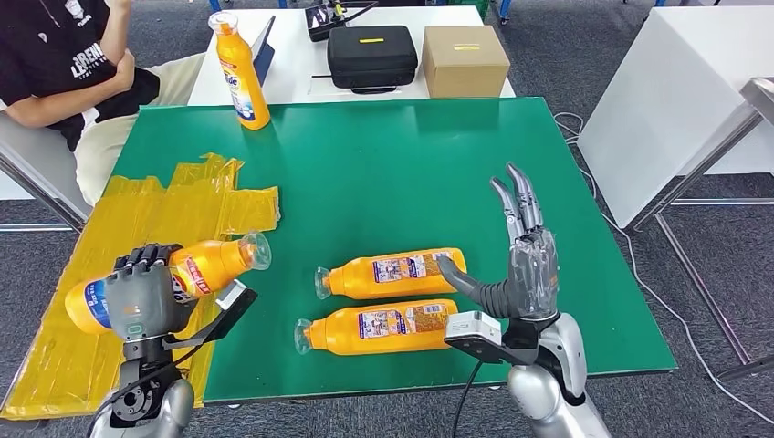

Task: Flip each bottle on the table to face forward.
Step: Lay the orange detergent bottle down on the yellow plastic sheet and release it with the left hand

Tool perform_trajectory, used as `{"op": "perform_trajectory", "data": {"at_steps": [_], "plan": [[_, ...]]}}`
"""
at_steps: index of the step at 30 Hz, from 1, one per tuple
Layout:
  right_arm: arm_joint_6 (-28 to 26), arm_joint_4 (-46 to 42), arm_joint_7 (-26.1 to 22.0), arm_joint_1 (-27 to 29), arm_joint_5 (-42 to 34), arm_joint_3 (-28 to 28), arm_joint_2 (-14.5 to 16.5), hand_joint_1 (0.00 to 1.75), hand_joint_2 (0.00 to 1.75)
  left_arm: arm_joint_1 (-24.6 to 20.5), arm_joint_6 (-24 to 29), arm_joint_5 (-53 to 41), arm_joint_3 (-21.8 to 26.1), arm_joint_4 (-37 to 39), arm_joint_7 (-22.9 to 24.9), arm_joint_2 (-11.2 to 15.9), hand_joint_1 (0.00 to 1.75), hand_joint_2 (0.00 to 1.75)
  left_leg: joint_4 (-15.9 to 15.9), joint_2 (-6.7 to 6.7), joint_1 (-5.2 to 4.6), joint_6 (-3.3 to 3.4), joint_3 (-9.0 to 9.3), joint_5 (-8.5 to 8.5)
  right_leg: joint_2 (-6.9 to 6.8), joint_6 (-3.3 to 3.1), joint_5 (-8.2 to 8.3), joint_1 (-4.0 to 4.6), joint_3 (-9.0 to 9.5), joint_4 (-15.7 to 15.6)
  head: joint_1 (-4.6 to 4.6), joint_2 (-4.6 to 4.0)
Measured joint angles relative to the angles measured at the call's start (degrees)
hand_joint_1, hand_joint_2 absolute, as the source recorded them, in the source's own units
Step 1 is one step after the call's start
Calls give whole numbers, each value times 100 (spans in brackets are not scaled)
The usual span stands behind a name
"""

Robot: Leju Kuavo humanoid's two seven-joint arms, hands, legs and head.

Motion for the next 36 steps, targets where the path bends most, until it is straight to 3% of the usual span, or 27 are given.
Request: {"op": "perform_trajectory", "data": {"at_steps": [5,8,17,28,36], "plan": [[43,0,2,-31,-44,0,0,0,175,-322,-29,-4,-864,481,1291,579,175,175,0,0,0,0,0,0,0,0,0,0,0,1,0,-1],[93,1,-2,-65,-72,1,0,0,175,-522,-148,-4,-1314,804,1558,816,175,175,0,-1,-1,0,0,1,0,0,0,0,2,1,0,-1],[115,75,-103,-214,-239,9,11,0,175,-1012,-718,-4,-1818,1699,1266,957,175,175,0,-1,-5,0,0,1,-1,1,1,-1,3,1,0,-1],[178,241,-121,-361,-271,59,75,0,175,-1348,-1067,-4,-1828,2391,957,933,175,175,0,-1,-2,0,-1,1,0,1,1,0,1,3,0,-1],[238,341,-118,-418,-264,86,149,0,175,-1635,-1781,-4,-1647,2846,733,901,175,175,0,-3,-2,-4,1,4,-2,1,1,0,5,3,0,-1]]}}
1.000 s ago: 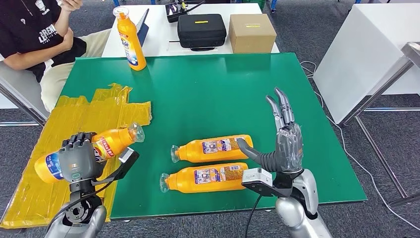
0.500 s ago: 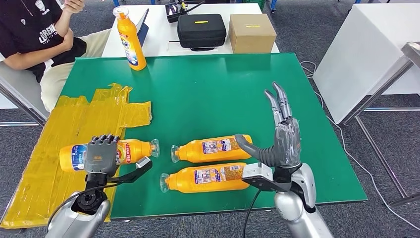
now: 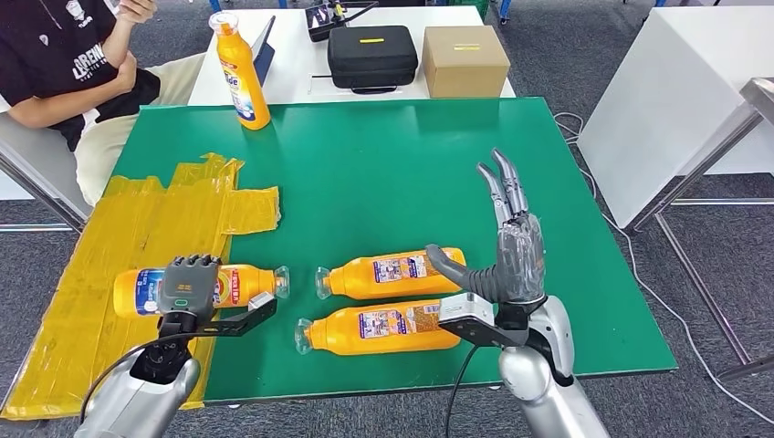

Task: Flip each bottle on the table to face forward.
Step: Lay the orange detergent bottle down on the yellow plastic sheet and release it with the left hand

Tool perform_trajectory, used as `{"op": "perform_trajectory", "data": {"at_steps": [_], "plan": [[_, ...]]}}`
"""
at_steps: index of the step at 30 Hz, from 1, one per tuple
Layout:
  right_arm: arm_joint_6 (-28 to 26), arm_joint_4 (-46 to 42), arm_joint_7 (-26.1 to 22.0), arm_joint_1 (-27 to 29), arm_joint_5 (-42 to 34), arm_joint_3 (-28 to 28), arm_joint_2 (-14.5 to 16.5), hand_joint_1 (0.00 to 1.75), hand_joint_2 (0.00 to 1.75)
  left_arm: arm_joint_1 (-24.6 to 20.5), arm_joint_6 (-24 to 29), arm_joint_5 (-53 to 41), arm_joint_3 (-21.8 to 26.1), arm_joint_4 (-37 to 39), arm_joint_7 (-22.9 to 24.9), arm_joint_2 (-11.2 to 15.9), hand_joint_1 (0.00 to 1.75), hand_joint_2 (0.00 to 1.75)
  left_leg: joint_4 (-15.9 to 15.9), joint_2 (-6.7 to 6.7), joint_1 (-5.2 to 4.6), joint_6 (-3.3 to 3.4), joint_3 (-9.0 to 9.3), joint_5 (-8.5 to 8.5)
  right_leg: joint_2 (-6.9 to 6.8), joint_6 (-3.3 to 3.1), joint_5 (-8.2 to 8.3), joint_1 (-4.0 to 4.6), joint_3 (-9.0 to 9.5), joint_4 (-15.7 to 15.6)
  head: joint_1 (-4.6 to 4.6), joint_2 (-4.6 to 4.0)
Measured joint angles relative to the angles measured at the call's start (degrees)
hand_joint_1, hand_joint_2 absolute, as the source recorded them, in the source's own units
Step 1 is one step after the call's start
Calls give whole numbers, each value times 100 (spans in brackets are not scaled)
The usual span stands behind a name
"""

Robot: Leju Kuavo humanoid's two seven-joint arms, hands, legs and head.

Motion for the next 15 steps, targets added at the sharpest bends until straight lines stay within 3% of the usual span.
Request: {"op": "perform_trajectory", "data": {"at_steps": [12,13,14,15], "plan": [[103,107,69,3,123,32,187,0,175,-529,-532,1,475,541,-25,-11,175,175,0,7,4,-3,7,2,7,0,2,3,4,2,1,1],[120,113,75,3,124,32,194,0,175,-569,-549,1,513,588,-23,-11,169,175,0,8,4,-4,8,2,8,0,2,4,5,2,1,1],[138,117,81,3,124,32,200,0,175,-608,-568,1,551,636,-20,-11,140,175,0,8,5,-4,9,2,7,0,1,4,5,2,0,1],[151,123,86,3,125,32,208,0,175,-643,-594,0,589,682,-16,-11,97,175,0,8,5,-4,10,2,7,-1,1,5,6,3,1,0]]}}
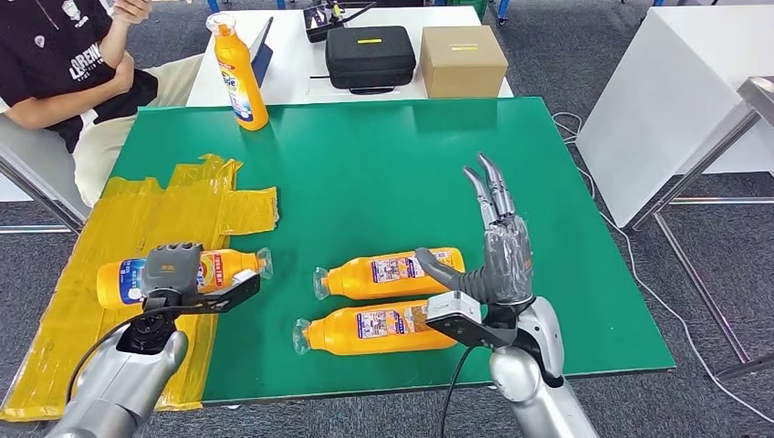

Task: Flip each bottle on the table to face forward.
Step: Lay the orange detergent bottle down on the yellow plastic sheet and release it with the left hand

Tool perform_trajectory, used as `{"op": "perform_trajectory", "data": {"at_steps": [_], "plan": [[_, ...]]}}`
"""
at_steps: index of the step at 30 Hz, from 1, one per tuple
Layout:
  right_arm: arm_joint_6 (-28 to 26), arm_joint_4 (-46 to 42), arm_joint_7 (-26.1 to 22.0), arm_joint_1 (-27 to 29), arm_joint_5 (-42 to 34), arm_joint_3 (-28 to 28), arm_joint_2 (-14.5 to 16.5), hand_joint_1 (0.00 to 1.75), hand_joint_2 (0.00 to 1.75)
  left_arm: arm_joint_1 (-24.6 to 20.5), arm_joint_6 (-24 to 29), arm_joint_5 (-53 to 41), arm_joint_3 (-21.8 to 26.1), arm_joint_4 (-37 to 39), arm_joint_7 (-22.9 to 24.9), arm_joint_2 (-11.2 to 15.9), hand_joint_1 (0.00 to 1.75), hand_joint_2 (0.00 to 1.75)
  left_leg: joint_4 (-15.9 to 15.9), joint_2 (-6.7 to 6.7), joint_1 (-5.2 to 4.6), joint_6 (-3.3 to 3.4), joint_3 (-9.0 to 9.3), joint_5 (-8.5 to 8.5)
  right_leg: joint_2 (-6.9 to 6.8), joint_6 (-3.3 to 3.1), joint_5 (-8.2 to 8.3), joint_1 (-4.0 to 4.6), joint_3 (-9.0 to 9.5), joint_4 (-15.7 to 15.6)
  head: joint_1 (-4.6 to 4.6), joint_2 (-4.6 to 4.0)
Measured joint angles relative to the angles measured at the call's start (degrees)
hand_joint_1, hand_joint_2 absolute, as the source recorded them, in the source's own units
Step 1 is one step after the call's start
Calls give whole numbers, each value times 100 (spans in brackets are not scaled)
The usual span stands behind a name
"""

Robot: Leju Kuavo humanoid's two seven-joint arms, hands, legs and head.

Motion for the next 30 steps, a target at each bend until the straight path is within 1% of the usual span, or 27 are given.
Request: {"op": "perform_trajectory", "data": {"at_steps": [1,2,3,7,13,18,21,26,30], "plan": [[9,5,3,0,0,0,8,0,175,-31,-29,0,34,43,3,0,54,175,0,0,1,0,1,0,0,0,0,1,1,0,-1,0],[16,9,7,-1,1,0,16,0,175,-62,-67,1,67,90,4,0,16,175,0,0,2,0,2,0,-1,0,0,3,2,1,-1,0],[19,14,10,-1,3,0,23,0,175,-97,-120,1,99,141,4,0,1,175,0,0,2,0,4,0,-1,0,0,5,5,1,0,0],[28,28,25,-2,17,0,44,0,175,-247,-393,0,211,363,-8,0,0,175,-1,-1,3,-1,18,-1,-2,-1,-1,8,19,1,-1,0],[100,83,51,-14,12,0,79,0,175,-454,-823,0,340,646,-149,0,0,175,-2,-2,2,-2,40,0,-2,-2,-1,8,43,0,-1,0],[115,122,51,-32,4,0,89,0,175,-565,-1008,0,403,788,-252,-1,0,175,-2,-1,2,-3,51,0,-2,-2,-1,8,52,0,-1,0],[115,142,60,-37,-6,-1,104,0,175,-633,-1201,1,454,853,-454,-4,0,175,-2,-1,2,-4,54,1,-2,-2,-1,8,56,0,-1,-1],[114,214,100,-41,-51,-5,109,0,175,-739,-1535,25,589,920,-968,-40,0,175,-2,-2,2,-4,56,1,-2,-2,-1,7,58,0,-1,0],[110,260,108,-18,-85,-24,109,0,175,-745,-1577,29,650,889,-1118,-77,0,175,-2,-3,2,-4,58,1,-3,-2,-1,7,57,0,-1,0]]}}
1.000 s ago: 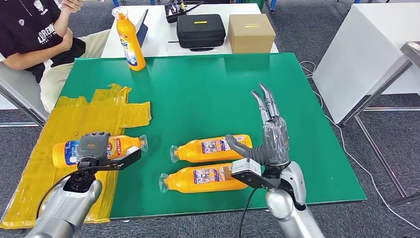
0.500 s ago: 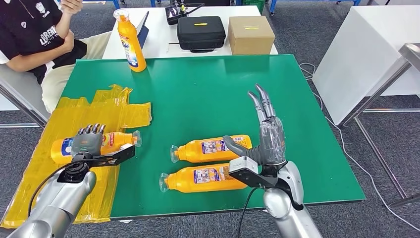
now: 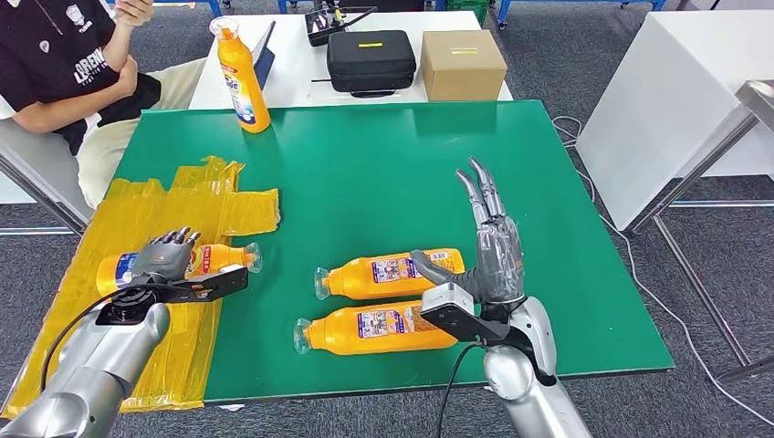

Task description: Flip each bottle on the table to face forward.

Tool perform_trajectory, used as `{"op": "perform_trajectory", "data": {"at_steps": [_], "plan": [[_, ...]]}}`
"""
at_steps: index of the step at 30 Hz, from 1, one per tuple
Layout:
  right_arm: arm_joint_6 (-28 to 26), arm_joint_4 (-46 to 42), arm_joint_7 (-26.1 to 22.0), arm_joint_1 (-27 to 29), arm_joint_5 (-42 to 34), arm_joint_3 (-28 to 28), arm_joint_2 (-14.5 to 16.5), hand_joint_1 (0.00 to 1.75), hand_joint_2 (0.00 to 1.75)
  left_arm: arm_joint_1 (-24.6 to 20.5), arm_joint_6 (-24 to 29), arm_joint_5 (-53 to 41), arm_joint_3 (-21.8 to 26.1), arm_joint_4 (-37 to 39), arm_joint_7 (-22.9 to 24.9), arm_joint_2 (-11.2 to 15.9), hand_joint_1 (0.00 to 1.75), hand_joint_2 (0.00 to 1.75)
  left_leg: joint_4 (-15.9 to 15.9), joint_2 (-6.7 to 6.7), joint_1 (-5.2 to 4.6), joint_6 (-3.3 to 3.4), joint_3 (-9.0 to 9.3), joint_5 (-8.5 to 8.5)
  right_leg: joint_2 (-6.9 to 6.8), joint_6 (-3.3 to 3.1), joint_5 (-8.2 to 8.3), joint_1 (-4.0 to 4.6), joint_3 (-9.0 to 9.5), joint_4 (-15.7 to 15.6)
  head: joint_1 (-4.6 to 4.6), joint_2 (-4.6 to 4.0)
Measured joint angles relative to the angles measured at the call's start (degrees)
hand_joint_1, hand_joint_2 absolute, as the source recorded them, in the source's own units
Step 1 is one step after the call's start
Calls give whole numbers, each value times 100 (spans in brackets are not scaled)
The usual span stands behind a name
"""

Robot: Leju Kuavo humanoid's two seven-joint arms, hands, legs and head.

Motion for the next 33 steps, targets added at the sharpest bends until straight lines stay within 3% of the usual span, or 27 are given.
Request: {"op": "perform_trajectory", "data": {"at_steps": [8,19,28,32,33], "plan": [[45,10,-1,81,-8,-70,3,0,175,225,-129,-25,0,-539,27,-82,0,175,0,-1,-2,0,-2,0,-1,0,0,-3,-2,0,0,-1],[225,10,42,272,161,-311,56,0,175,761,-744,-25,-453,-2572,109,-96,0,175,2,-2,-2,-1,-28,1,-1,1,0,-3,-26,0,1,1],[302,9,73,304,256,-363,79,0,175,879,-780,-25,-614,-3173,111,-96,0,175,2,0,-1,-1,-28,1,-1,1,0,-2,-30,0,0,-1],[422,2,176,345,421,-408,122,0,175,925,-794,22,-729,-3479,39,-98,0,0,2,-1,-1,-1,-31,1,-1,1,0,-3,-32,0,1,-1],[458,-4,216,354,482,-423,134,0,175,932,-785,122,-759,-3574,-46,-103,0,0,2,-1,-1,-1,-32,1,-1,1,0,-3,-32,0,1,0]]}}
